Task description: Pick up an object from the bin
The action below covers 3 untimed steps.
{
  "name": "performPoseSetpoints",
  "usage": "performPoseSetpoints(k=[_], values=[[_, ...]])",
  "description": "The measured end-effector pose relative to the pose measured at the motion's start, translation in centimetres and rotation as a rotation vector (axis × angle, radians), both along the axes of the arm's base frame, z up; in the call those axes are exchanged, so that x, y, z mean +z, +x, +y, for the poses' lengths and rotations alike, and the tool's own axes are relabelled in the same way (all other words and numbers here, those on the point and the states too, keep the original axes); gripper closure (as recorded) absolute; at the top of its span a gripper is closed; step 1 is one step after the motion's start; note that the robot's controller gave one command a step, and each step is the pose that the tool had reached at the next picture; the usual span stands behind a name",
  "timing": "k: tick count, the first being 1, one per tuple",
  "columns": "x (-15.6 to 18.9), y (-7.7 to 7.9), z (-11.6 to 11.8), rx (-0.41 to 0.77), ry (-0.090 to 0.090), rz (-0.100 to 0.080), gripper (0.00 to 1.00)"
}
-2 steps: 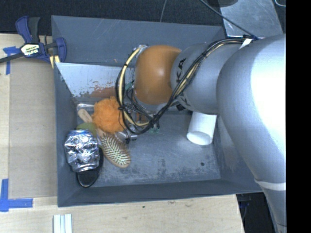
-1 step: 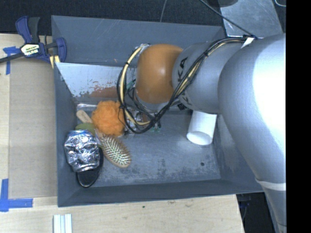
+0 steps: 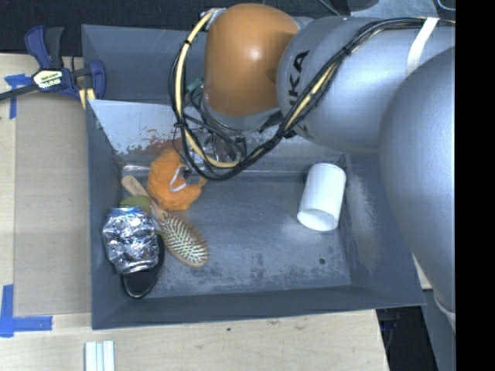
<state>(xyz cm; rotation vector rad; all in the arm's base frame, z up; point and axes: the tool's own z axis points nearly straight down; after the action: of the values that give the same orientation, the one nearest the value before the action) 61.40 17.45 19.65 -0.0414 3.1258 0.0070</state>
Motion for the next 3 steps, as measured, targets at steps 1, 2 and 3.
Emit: performPoseSetpoints(k=[1,2,3], values=[[18.0,-0.1,-1.5,-0.06,0.004,-0.013,1.0],[17.4,-0.3,4.5,0.162,0.003,-0.022,1.0],[17.4,-0.7,6.8,0.129,0.006,-0.028,1.0]])
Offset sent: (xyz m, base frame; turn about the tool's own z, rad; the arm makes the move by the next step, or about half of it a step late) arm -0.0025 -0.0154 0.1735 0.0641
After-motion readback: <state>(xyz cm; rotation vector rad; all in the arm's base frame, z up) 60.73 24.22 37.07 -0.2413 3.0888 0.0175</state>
